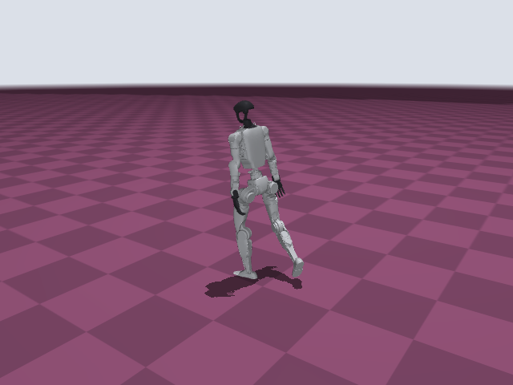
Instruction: Walk run
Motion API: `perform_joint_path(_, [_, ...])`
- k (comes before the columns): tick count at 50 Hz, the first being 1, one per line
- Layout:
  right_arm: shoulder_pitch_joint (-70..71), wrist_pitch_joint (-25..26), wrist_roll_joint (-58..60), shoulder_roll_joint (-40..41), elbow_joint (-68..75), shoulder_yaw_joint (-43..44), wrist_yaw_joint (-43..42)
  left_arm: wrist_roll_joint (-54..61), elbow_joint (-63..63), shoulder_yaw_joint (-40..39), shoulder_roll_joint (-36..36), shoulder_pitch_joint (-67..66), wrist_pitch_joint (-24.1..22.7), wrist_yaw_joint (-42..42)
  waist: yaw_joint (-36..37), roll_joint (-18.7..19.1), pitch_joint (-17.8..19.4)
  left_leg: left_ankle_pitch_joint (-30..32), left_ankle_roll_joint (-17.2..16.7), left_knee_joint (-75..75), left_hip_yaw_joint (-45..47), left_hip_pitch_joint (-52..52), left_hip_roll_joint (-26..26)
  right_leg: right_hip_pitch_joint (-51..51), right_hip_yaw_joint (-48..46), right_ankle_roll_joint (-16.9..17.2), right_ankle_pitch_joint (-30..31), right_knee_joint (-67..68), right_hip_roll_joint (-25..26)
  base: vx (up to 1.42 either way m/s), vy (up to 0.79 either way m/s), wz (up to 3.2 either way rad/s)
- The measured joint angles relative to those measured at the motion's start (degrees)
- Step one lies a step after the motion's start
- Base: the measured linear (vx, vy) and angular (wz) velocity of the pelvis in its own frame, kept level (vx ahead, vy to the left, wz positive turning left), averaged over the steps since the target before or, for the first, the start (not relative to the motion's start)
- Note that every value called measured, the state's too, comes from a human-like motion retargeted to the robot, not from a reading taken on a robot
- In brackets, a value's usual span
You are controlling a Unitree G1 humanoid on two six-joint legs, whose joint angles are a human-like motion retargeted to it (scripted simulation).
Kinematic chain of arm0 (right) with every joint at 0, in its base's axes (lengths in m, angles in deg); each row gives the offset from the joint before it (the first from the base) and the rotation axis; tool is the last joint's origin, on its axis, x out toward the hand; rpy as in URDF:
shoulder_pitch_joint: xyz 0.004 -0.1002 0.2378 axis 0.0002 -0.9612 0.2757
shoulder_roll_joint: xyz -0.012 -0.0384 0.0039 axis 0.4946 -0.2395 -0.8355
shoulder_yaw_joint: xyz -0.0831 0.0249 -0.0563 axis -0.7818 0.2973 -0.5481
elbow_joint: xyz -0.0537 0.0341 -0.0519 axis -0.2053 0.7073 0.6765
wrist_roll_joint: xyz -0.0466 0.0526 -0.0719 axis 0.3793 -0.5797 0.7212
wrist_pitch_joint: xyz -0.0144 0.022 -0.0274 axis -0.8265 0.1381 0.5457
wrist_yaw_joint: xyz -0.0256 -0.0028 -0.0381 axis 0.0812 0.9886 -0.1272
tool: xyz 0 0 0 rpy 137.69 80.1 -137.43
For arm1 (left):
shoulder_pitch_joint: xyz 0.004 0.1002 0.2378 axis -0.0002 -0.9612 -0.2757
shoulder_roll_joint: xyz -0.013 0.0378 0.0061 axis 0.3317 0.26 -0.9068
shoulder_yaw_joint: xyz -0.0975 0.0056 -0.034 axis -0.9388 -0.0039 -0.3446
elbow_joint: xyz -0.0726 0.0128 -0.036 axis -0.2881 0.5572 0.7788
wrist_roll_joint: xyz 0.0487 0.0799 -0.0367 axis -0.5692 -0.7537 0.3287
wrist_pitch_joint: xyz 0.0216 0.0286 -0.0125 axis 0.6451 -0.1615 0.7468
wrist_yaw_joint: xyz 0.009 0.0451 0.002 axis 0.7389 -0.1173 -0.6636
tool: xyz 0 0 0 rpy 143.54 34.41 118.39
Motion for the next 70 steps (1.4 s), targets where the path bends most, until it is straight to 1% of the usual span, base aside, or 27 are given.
perform_joint_path(5, [-0.33, -0.64, 0.75, 0.93, -0.13, 0.24, -2.31, 1.96, -1.73, 2.79, 2.86, 4.65, -1.24, 2.97, -5.35, -0.54, 1.84, -0.85, 0.95, -6.32, 1.88, 7.68, -3.24, -15.07, -0.96, -1.35, -8.85, 12.15, -4.54, 0.56, 0.10, -0.13])
perform_joint_path(10, [-1.13, -2.08, -3.25, 1.99, 0.26, 2.63, 1.29, 3.90, -3.53, 3.66, 4.25, 9.90, -2.60, 2.82, -9.53, -2.19, 2.32, -3.03, 1.11, -9.84, 1.98, 13.24, -7.57, -23.70, -6.91, -5.57, -16.89, -2.38, -7.49, 0.56, 0.05, 0.25])
perform_joint_path(12, [-0.80, -1.47, -3.93, 2.14, 0.52, 3.60, 1.95, 5.18, -5.02, 3.67, 4.36, 11.64, -3.33, 1.82, -11.20, -3.07, 2.70, -4.48, 1.78, -10.50, 1.77, 15.47, -9.77, -25.79, -7.02, -7.52, -17.86, -12.60, -6.94, 0.36, 0.06, 0.35])
perform_joint_path(15, [-0.35, -0.97, -4.39, 2.24, 0.44, 4.32, 1.89, 7.38, -7.89, 3.82, 4.05, 13.45, -5.02, 0.94, -13.97, -2.80, 3.62, -6.56, 2.49, -10.79, 0.61, 18.51, -11.23, -29.05, -2.07, -10.02, -17.12, -25.27, -3.47, 0.58, 0.04, 0.45])
perform_joint_path(16, [-0.34, -1.10, -4.56, 2.08, 0.37, 4.40, 2.08, 8.04, -8.71, 4.11, 3.80, 13.68, -5.69, 0.83, -14.07, -2.43, 3.67, -7.17, 2.21, -10.84, 0.62, 19.46, -11.18, -30.25, -0.93, -9.27, -17.28, -27.03, -3.02, 0.57, 0.04, 0.23])
perform_joint_path(22, [0.72, -1.33, -3.67, 1.59, -0.42, 7.40, 3.86, 8.64, -11.54, 5.32, 1.20, 12.20, -8.68, 0.17, -14.41, -0.58, 1.66, -8.73, -1.39, -10.79, 0.16, 23.38, -11.67, -34.62, -2.29, -10.77, -18.30, -22.77, -4.40, 0.69, 0.01, 0.12])
perform_joint_path(25, [1.55, -1.63, -6.52, 1.81, 0.20, 7.06, 2.27, 6.37, -11.55, 5.31, 1.06, 9.04, -8.79, -0.70, -16.97, 0.07, 0.65, -6.21, -4.25, -9.29, -2.23, 25.80, -11.48, -32.17, -2.97, -11.76, -13.20, -21.50, -4.67, 0.78, -0.12, 0.54])
perform_joint_path(27, [1.99, -3.18, -7.82, 1.05, 2.18, 5.73, 2.83, 4.22, -12.91, 5.79, 1.11, 4.96, -8.33, 1.30, -16.46, 0.17, 0.58, -1.78, -5.90, -6.85, -2.95, 27.92, -11.16, -28.90, -3.67, -13.34, -12.87, -21.16, -4.21, 1.26, -0.24, 0.15])
perform_joint_path(30, [3.06, -1.97, -6.26, -0.23, 4.88, 5.08, 3.40, 1.24, -14.05, 6.32, -0.65, -1.43, -9.31, 8.71, -14.03, -0.94, 1.47, 10.57, -5.28, 0.68, -1.43, 29.47, -11.59, -23.52, -0.53, -12.96, -15.37, -20.31, -4.95, 0.96, -0.05, -0.07])
perform_joint_path(33, [4.10, -1.31, -5.15, -0.97, 4.78, 1.33, 1.28, 1.04, -11.23, 5.12, -1.86, -5.67, -9.85, 13.78, -12.03, -5.59, 1.14, 20.82, -0.19, 15.77, 5.52, 25.46, -12.47, -16.40, -0.24, -12.50, -17.67, -23.84, -8.68, 0.83, -0.04, -0.19])
perform_joint_path(35, [4.94, -1.67, -4.53, -1.19, 4.03, 0.36, 0.48, -0.51, -9.04, 4.79, -2.06, -6.93, -8.77, 13.50, -11.00, -8.23, 0.80, 17.89, 1.36, 27.38, 8.46, 20.51, -10.86, -13.45, -1.01, -11.63, -19.27, -24.81, -11.17, 0.74, -0.06, 0.66])
perform_joint_path(37, [6.41, -1.36, -4.05, -1.14, 3.40, 1.14, -0.19, -2.68, -6.88, 4.89, -2.41, -7.32, -6.61, 12.67, -9.46, -9.19, 1.09, 12.12, 2.58, 36.67, 12.66, 15.19, -5.07, -10.59, -3.49, -10.86, -20.48, -26.09, -11.87, 0.53, -0.04, 0.84])
perform_joint_path(38, [7.45, -1.07, -3.95, -1.01, 3.16, 1.48, -0.48, -3.71, -5.68, 4.44, -2.70, -7.21, -5.38, 12.18, -8.56, -8.76, 1.45, 10.41, 1.62, 40.05, 12.47, 11.56, -2.74, -8.98, -4.77, -10.83, -20.72, -27.51, -10.65, 0.56, -0.06, 0.52])
perform_joint_path(40, [9.60, -0.84, -4.46, -0.75, 2.67, 1.19, -0.89, -4.91, -3.33, 3.02, -3.53, -7.00, -3.12, 10.83, -6.73, -7.28, 1.88, 8.16, -1.99, 42.72, 9.18, 3.66, -1.48, -6.14, -6.25, -10.59, -20.75, -30.79, -7.32, 0.55, -0.07, 0.08])
perform_joint_path(42, [11.41, -1.41, -5.52, -0.74, 2.19, 0.18, -0.71, -5.49, -1.56, 1.63, -4.14, -7.13, -1.47, 8.55, -4.68, -6.31, 1.86, 5.95, -4.76, 39.87, 7.13, -2.93, -1.81, -4.09, -6.42, -10.17, -21.34, -32.69, -4.79, 0.59, -0.07, -0.24])
perform_joint_path(45, [13.44, -2.60, -5.93, -1.12, 1.15, -0.96, 0.67, -6.31, 0.09, 0.51, -4.57, -7.56, 0.45, 4.94, -2.13, -5.37, 1.95, 3.23, -3.04, 29.84, 9.92, -9.11, 0.40, -1.01, -7.09, -9.74, -23.14, -34.06, -1.99, 0.62, -0.04, -0.11])
perform_joint_path(47, [14.76, -3.12, -4.96, -1.26, 0.07, -1.40, 1.69, -6.74, 0.76, 0.03, -4.76, -7.14, 1.32, 3.46, -0.73, -4.24, 2.70, 3.82, -3.05, 19.39, 10.84, -11.39, 0.30, 1.60, -7.48, -9.19, -24.48, -35.00, 0.59, 0.49, -0.03, -0.13])
perform_joint_path(50, [16.07, -2.95, -3.15, -1.41, -1.69, -2.35, 2.11, -6.45, 1.36, -0.32, -4.85, -6.26, 0.82, 5.43, 0.78, -3.39, 3.56, 4.08, -4.00, 6.57, 4.78, -14.98, -2.45, 5.30, -7.42, -7.60, -25.99, -36.08, 3.39, 0.62, -0.01, -0.13])
perform_joint_path(53, [15.18, -3.08, -1.74, -1.35, -3.06, -3.23, 0.95, -5.44, 1.18, -0.17, -4.24, -5.67, -0.41, 8.95, 0.72, -4.21, 2.80, 4.73, -0.75, 2.46, 1.44, -16.51, -5.10, 7.39, -7.02, -5.12, -27.20, -35.32, 3.40, 0.72, 0.01, 0.05])
perform_joint_path(55, [13.35, -4.10, -1.24, -1.27, -4.06, -3.64, 0.59, -4.63, 0.93, -0.52, -3.69, -5.13, -0.75, 10.31, 1.05, -5.09, 2.51, 6.83, 2.58, 4.46, 0.57, -15.91, -6.34, 8.84, -5.46, -3.14, -26.92, -34.03, 3.11, 0.83, 0.08, -0.25])
perform_joint_path(58, [8.97, -7.77, -1.23, -1.48, -5.17, -4.33, -0.75, -2.17, 1.49, -1.66, -2.77, -3.65, 0.81, 9.52, 3.02, -6.68, 1.94, 6.65, 3.27, 7.46, 0.97, -14.88, -4.39, 9.89, -3.08, 0.06, -21.84, -30.18, 1.75, 0.97, 0.15, -0.66])
perform_joint_path(60, [6.23, -8.79, -1.83, -1.42, -4.67, -4.86, -3.14, -0.33, 1.69, -2.05, -2.07, -2.60, 2.89, 7.71, 2.47, -6.48, 1.25, 3.48, 3.49, 8.25, 1.91, -12.03, -3.15, 8.94, -2.24, 0.34, -14.13, -25.20, 1.68, 0.85, 0.10, -0.34])
perform_joint_path(63, [3.00, -7.76, -0.86, -1.58, -3.58, -4.60, -5.03, 1.28, 0.81, -1.57, -1.41, -0.94, 4.48, 3.57, 1.40, -3.33, 0.13, 0.90, 3.41, 5.27, 2.24, -6.47, -0.32, 4.53, -2.47, -0.54, 0.06, -12.60, 2.63, 0.81, 0.11, -0.49])
perform_joint_path(64, [2.18, -7.87, -0.13, -1.89, -3.70, -4.83, -4.90, 1.67, 0.33, -1.16, -1.03, -0.34, 4.17, 2.62, 0.85, -2.31, 0.00, 0.04, 3.09, 4.54, 2.44, -4.73, 0.75, 2.52, -3.33, -1.02, 2.14, -7.46, 2.20, 0.78, 0.11, -0.77])
perform_joint_path(65, [1.41, -8.15, 0.67, -2.27, -3.94, -5.16, -4.55, 2.06, -0.14, -0.68, -0.56, 0.23, 3.68, 1.90, 0.26, -1.33, -0.05, -0.85, 2.74, 3.86, 2.81, -2.95, 1.80, 0.42, -4.36, -1.72, 3.23, -2.20, 1.47, 0.63, 0.10, -0.80])
perform_joint_path(67, [0.52, -7.97, 1.94, -2.97, -4.41, -5.01, -3.72, 2.77, -0.74, 1.32, 1.32, 1.87, 2.73, 2.55, -1.17, -0.31, 0.34, -1.85, 2.48, 1.75, 4.14, 0.55, 2.16, -5.12, -5.93, -3.87, -2.29, 7.64, -1.65, 0.56, 0.10, -0.59])
perform_joint_path(70, [-0.47, -5.45, 1.62, -3.02, -3.98, -2.97, -3.26, 2.45, -1.28, 5.39, 4.21, 5.25, 1.70, 4.04, -4.14, -0.57, 1.25, -1.61, 2.84, -3.83, 5.25, 6.07, -1.15, -14.92, -5.02, -4.07, -5.81, 15.13, -5.09, 0.54, 0.13, 0.08])
